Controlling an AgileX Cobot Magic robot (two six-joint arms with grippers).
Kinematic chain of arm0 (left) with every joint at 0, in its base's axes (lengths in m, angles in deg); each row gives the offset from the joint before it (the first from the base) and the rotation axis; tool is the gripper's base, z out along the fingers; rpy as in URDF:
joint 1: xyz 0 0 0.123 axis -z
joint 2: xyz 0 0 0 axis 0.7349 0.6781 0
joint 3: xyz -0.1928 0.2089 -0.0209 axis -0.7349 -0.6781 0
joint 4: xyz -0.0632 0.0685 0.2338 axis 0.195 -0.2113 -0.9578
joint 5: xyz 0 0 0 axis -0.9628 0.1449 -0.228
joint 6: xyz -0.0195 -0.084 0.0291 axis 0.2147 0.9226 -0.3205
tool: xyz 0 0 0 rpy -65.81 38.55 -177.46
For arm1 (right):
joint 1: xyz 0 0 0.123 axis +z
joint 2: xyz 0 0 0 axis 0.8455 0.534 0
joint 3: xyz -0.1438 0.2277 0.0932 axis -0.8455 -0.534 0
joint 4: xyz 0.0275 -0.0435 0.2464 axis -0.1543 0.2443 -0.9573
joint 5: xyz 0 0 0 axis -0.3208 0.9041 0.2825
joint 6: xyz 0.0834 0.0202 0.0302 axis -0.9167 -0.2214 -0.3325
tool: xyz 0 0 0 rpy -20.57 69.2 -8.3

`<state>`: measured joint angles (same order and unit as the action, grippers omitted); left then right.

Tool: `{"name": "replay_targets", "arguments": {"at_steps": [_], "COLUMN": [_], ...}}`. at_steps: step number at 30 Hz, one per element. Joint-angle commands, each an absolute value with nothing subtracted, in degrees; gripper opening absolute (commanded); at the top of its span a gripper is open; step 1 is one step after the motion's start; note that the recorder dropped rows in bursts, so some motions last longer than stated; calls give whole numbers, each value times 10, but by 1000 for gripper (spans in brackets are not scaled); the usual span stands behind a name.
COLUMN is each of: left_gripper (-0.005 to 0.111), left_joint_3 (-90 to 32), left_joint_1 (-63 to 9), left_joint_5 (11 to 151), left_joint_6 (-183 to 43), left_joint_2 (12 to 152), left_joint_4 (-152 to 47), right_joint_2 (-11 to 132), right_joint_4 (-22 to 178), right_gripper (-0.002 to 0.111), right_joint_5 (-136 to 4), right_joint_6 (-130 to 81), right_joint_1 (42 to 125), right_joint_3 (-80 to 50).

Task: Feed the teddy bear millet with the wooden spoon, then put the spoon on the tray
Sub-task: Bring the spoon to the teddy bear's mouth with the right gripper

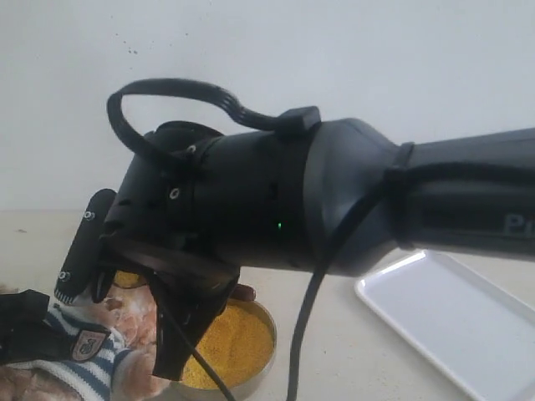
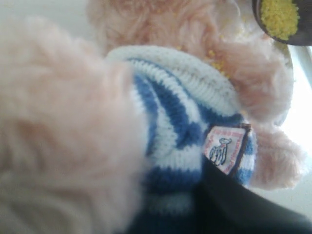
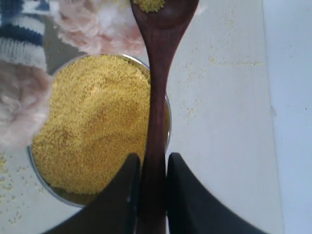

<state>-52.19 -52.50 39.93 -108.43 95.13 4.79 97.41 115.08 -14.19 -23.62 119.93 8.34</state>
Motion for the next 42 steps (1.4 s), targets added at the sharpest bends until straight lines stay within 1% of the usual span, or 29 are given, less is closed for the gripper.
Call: {"name": "replay_targets", "arguments": {"at_steps": [1,9,13,14,17,20,26,37,42], "left_gripper": [4,4,4,4,4,4,4,4,4], "left_joint_3": [-524,-524,-524,-524,-524,-524,-524,-524,-524], "left_joint_1": [-524,-524,-524,-524,-524,-524,-524,-524,-524], "left_joint_5": [391,393,392,392,391,392,393,392,391], "left_joint_6": [-1088,-1090,-1091,-1091,-1091,-1091,-1092,-1092,-1092], "left_joint_2": [951,951,951,951,951,951,951,951,951], "left_joint_4": [68,71,71,71,71,71,71,71,71], "right_joint_2": [974,974,974,974,974,974,974,974,974], "right_joint_4": [1172,1196,1287,1303,1430,1509,1513,1524,1596], "right_gripper": [0,0,0,0,0,0,0,0,0], "right_joint_5": [-172,-157,-164,-173,-195,-185,-161,-170,-121], "right_joint_6": [-279,-239,-263,-279,-472,-552,-546,-564,-612], "right_joint_1": [1202,1204,1235,1240,1253,1262,1263,1263,1276], "right_joint_3": [85,79,17,4,-34,-37,-37,-42,-42]}}
